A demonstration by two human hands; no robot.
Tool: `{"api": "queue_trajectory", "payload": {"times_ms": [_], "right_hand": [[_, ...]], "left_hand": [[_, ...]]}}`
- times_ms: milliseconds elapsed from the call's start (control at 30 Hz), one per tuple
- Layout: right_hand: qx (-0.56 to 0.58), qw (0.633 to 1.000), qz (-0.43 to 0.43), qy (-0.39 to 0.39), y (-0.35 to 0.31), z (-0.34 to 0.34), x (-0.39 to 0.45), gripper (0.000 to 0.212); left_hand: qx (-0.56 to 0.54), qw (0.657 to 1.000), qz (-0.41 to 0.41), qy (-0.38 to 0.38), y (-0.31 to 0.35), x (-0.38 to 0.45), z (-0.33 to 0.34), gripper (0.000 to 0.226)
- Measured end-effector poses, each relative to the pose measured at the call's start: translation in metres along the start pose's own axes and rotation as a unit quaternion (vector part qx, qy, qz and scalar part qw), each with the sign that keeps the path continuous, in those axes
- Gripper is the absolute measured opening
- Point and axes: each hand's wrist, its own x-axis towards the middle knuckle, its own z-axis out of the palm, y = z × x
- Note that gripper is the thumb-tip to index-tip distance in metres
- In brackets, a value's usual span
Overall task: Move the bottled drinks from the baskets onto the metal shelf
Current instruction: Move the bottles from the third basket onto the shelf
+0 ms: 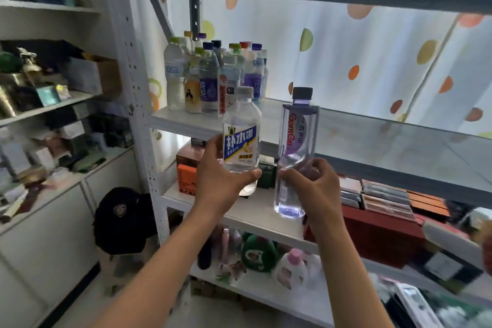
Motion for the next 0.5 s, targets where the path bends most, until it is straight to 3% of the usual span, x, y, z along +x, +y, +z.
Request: {"api": "queue_trajectory", "payload": {"times_ms": [500], "right_hand": [[0.004,0.997,-0.047,0.068,-0.001,0.058,0.140,0.035]], "left_hand": [[-0.022,1.000,0.007,-0.017,-0.026,0.128,0.044,0.084]]}}
